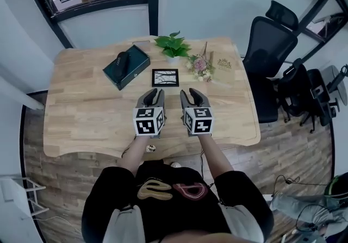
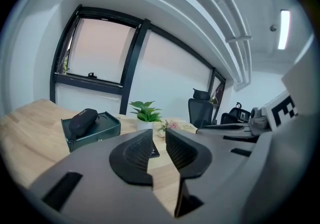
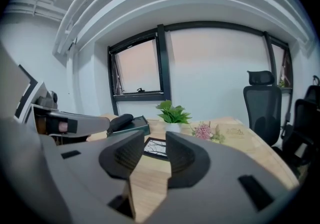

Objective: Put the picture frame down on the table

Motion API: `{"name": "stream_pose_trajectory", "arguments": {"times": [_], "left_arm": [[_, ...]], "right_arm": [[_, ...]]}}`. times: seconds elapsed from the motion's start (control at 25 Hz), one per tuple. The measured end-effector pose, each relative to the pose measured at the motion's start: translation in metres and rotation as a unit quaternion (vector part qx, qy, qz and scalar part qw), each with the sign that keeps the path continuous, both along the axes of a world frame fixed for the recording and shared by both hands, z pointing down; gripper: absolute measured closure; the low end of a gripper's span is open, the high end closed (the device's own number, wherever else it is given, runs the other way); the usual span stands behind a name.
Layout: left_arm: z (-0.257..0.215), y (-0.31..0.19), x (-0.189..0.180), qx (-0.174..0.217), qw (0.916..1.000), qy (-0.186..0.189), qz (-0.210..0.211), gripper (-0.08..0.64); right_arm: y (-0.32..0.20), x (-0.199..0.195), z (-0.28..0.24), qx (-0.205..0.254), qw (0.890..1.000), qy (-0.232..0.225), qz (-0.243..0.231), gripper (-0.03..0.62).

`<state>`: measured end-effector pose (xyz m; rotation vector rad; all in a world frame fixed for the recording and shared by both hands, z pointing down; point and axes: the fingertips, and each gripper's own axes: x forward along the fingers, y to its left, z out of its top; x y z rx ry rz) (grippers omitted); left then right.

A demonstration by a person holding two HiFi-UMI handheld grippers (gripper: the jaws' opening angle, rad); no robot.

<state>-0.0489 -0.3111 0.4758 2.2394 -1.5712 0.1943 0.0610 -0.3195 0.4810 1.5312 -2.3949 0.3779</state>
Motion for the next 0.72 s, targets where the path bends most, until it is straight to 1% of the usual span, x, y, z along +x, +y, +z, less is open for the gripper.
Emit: {"name": "stream_pose_trajectory", "arguments": {"times": [0.36, 0.72], "left_arm": [[-0.021, 0.043, 0.001, 0.054, 0.9984, 0.010, -0.016, 0.479], [-0.025, 0.081, 0.004, 0.063, 0.9974, 0.010, -0.033, 0.482]], "right_arm": [[0.036, 0.006, -0.013, 0.027, 1.000, -0.001, -0.010, 0.463], [0.071, 0.023, -0.010, 0.026, 1.000, -0.005, -0.008, 0.479]]}}
